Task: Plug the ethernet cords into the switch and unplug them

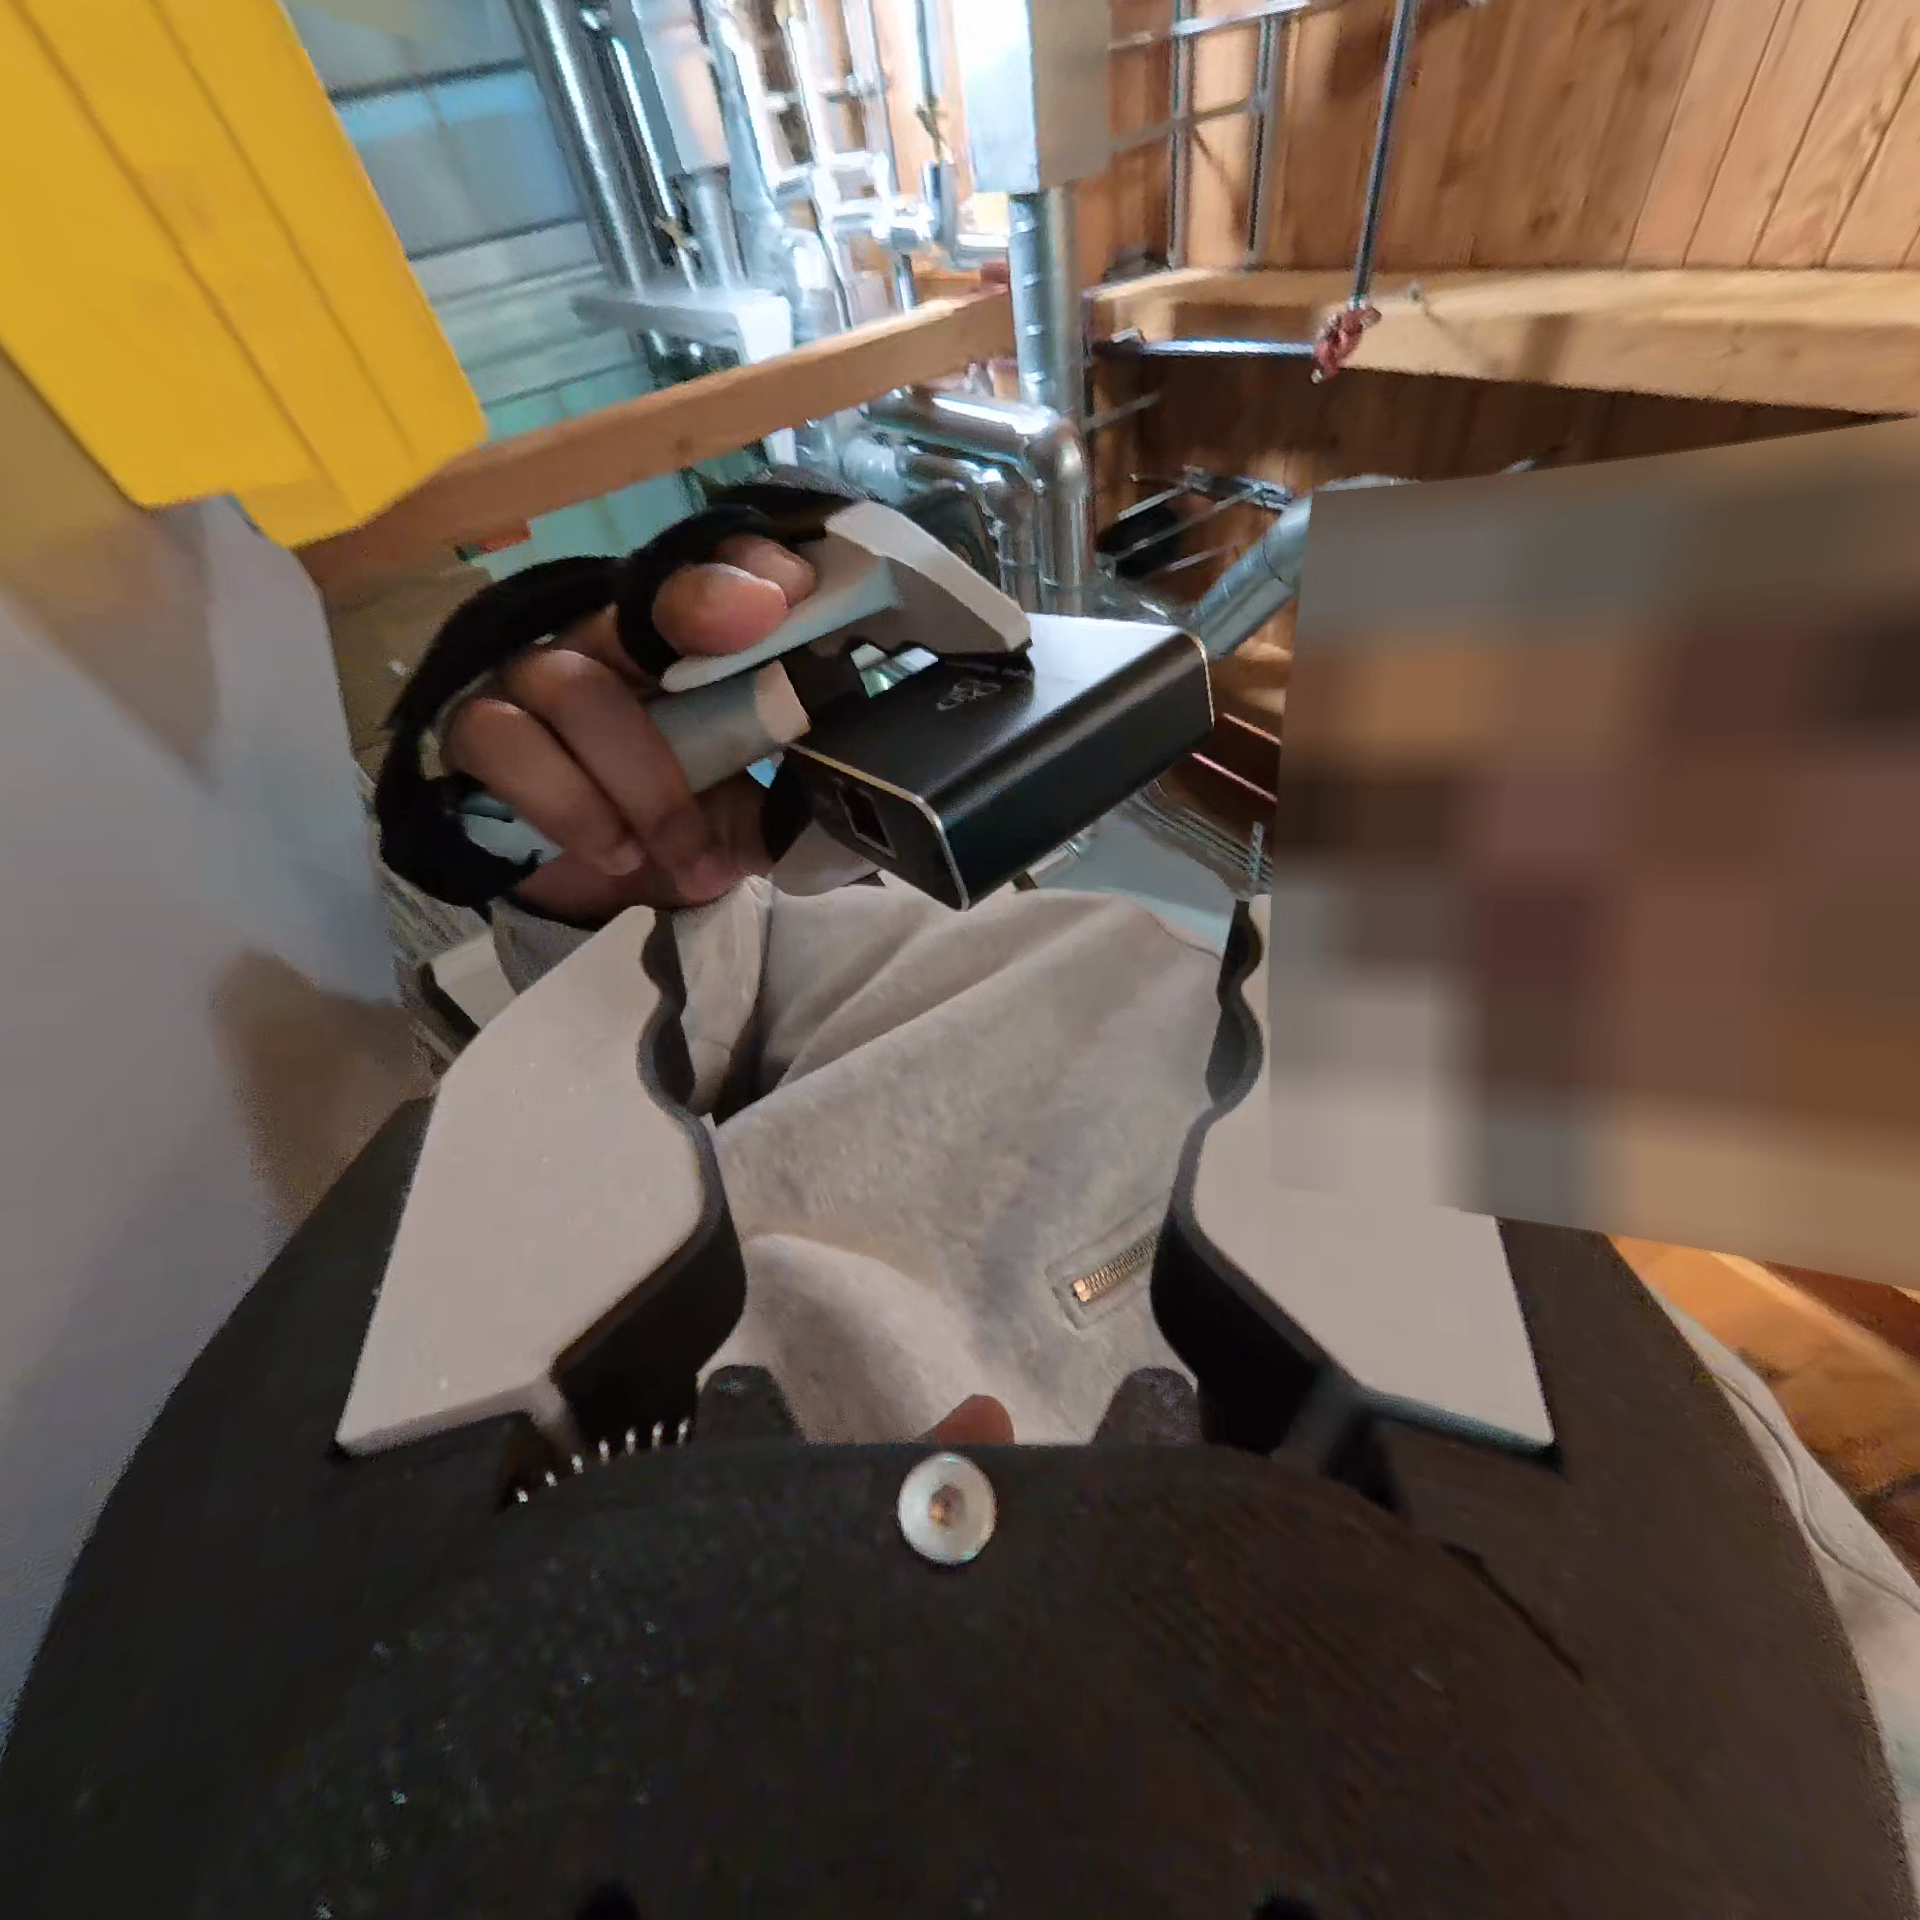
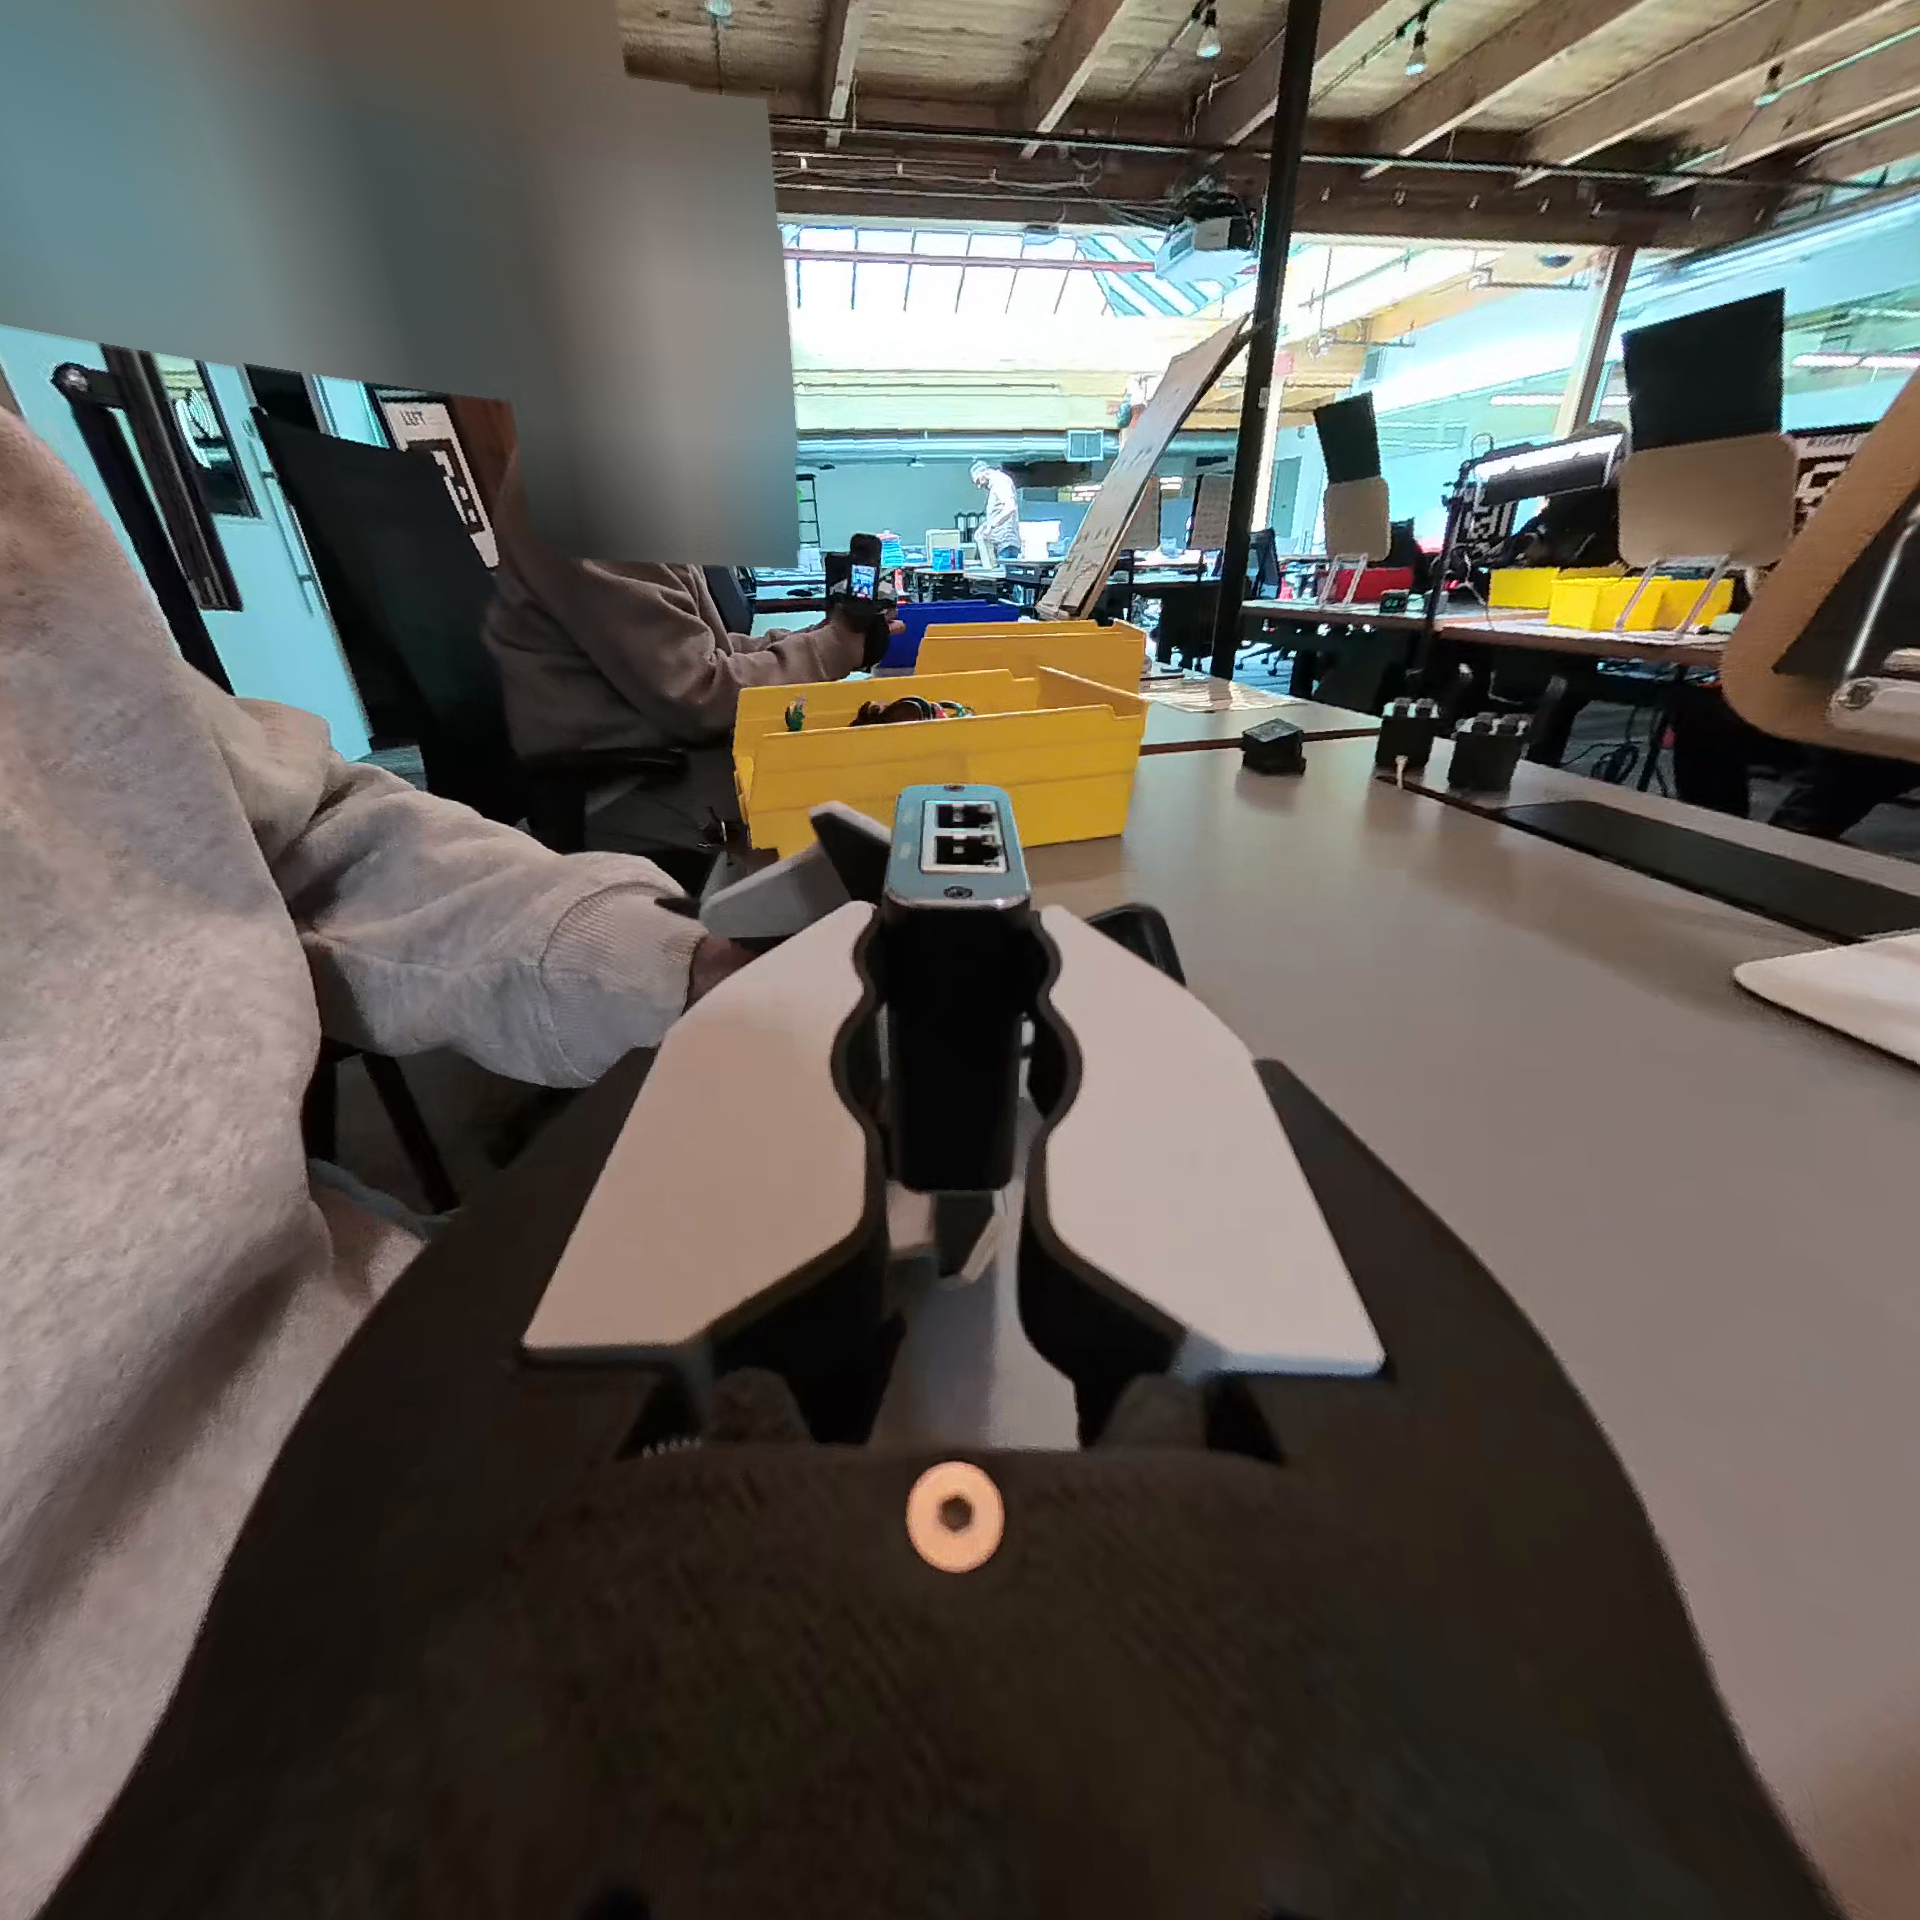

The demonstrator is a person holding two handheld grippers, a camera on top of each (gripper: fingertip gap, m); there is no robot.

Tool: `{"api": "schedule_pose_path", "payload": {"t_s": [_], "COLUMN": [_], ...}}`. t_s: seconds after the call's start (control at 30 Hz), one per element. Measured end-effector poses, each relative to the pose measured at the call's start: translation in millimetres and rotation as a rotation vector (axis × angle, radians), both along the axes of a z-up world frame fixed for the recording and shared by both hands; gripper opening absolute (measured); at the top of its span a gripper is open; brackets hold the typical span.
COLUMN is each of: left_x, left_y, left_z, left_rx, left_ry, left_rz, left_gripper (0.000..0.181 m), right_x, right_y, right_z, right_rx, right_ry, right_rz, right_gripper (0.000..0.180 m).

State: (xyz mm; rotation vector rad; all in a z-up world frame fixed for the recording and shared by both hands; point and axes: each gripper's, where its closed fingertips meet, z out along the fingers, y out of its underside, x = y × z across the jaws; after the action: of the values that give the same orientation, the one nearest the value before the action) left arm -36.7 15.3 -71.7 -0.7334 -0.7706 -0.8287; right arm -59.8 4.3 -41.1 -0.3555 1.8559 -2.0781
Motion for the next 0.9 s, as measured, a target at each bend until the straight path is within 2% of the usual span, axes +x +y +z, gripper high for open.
{"api": "schedule_pose_path", "payload": {"t_s": [0.1, 0.27, 0.43, 0.7, 0.9], "left_x": [0.8, -5.5, -8.9, -5.8, -5.3], "left_y": [5.9, 11.4, 4.7, 5.3, 3.9], "left_z": [1.8, -7.3, 3.0, 1.8, -1.2], "left_rx": [-0.025, -0.35, -0.552, -0.669, -0.777], "left_ry": [0.045, 0.262, 0.467, 0.559, 0.618], "left_rz": [0.022, 0.228, 0.45, 0.488, 0.508], "left_gripper": [0.089, 0.087, 0.066, 0.029, 0.024], "right_x": [2.1, -3.1, -2.8, 15.5, 18.5], "right_y": [-0.2, -0.6, -4.7, -5.6, -5.7], "right_z": [0.0, 1.5, -8.2, -13.5, -15.2], "right_rx": [0.004, 0.018, 0.083, 0.106, 0.126], "right_ry": [-0.041, -0.163, -0.212, -0.148, -0.159], "right_rz": [0.019, 0.037, 0.056, 0.107, 0.127], "right_gripper": [0.024, 0.024, 0.024, 0.025, 0.025]}}
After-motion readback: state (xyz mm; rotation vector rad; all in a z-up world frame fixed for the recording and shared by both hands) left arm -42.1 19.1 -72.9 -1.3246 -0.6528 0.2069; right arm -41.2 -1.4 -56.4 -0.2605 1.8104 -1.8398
